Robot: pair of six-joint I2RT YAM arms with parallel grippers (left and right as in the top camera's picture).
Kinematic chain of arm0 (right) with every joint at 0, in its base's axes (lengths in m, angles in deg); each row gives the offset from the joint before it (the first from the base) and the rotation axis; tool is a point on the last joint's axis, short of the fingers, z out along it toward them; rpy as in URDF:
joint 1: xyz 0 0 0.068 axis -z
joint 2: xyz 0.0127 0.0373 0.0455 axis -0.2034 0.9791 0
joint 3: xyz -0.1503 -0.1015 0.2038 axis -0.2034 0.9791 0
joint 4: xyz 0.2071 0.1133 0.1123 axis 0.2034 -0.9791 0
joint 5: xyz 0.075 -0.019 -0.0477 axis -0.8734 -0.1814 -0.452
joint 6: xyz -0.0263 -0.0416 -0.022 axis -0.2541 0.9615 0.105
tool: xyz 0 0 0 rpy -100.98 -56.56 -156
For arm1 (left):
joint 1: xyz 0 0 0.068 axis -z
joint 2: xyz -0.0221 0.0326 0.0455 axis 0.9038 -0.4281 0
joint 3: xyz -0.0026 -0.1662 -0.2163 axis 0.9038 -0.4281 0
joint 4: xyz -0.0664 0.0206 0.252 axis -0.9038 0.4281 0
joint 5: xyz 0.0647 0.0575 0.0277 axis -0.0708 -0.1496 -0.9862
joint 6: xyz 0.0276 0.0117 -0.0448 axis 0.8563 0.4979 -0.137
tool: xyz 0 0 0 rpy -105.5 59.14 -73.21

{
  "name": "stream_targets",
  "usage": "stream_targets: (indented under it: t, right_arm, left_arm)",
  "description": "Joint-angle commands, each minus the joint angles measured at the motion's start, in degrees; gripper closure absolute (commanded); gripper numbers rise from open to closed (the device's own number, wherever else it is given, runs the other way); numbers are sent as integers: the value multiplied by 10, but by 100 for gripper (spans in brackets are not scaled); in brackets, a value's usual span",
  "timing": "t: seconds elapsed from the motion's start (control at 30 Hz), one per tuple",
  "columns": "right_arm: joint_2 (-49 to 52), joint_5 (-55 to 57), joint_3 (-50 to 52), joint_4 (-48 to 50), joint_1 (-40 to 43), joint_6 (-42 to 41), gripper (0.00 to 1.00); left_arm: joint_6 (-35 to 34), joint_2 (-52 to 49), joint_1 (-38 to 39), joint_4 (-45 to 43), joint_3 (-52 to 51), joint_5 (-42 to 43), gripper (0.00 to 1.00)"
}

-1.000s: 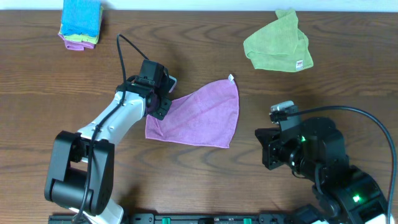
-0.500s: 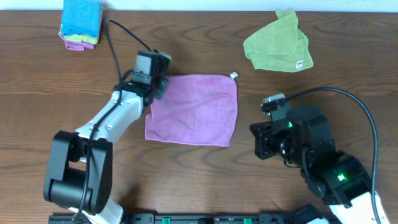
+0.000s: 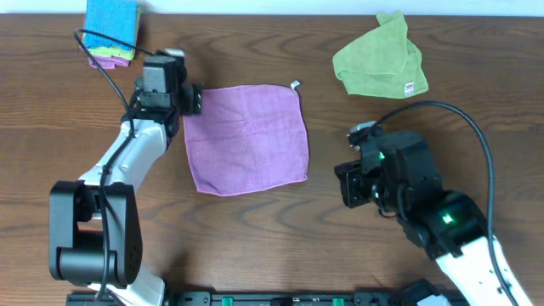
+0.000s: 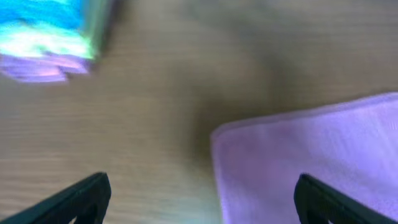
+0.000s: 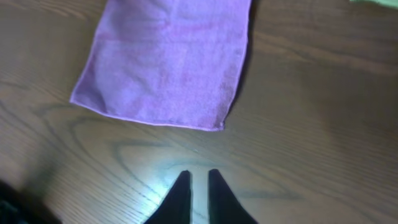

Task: Fold the cloth

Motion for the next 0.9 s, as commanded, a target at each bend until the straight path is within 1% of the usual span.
stream_targets:
  t: [0.0, 0.07, 0.1, 0.17, 0.2, 0.27, 0.3, 0.33, 0.43, 0.57, 0.67, 0.77, 0.87]
  right_arm:
    - [39, 9, -7, 4, 15, 9, 80]
    - [70, -4, -7, 9, 36, 19, 69]
    - [91, -35, -7, 13, 57, 38, 66]
    - [120, -96, -7, 26, 95, 72, 58]
    - [134, -120, -7, 34, 113, 88, 51]
    - [174, -177, -7, 64, 158, 127, 30]
    - [191, -204, -7, 80, 170, 141, 27]
    - [213, -236, -7, 100, 182, 152, 25]
    - [293, -329, -7, 166, 193, 155, 24]
    - [383, -423, -7, 259, 185, 149, 25]
    - [432, -433, -7, 311, 180, 118, 25]
    - [457, -433, -7, 330, 180, 118, 21]
    - [474, -433, -7, 338, 174, 118, 21]
  left_arm:
    - [-54, 13, 4, 58, 6, 86, 5]
    - [-95, 24, 3, 109, 7, 105, 5]
    - [-115, 37, 2, 144, 7, 111, 5]
    - [-127, 57, 1, 178, 7, 111, 5]
    - [-133, 73, 1, 193, 7, 112, 5]
    - [-136, 114, 1, 216, 7, 112, 5]
    - [-141, 129, 1, 220, 7, 112, 5]
    - [-147, 145, 1, 228, 7, 114, 5]
    - [-155, 177, 1, 261, 7, 154, 5]
    - [-155, 180, 1, 297, 5, 204, 5]
    - [-155, 180, 1, 305, 4, 206, 5]
    - [-155, 180, 1, 307, 4, 217, 5]
    - [-155, 180, 2, 306, 4, 216, 5]
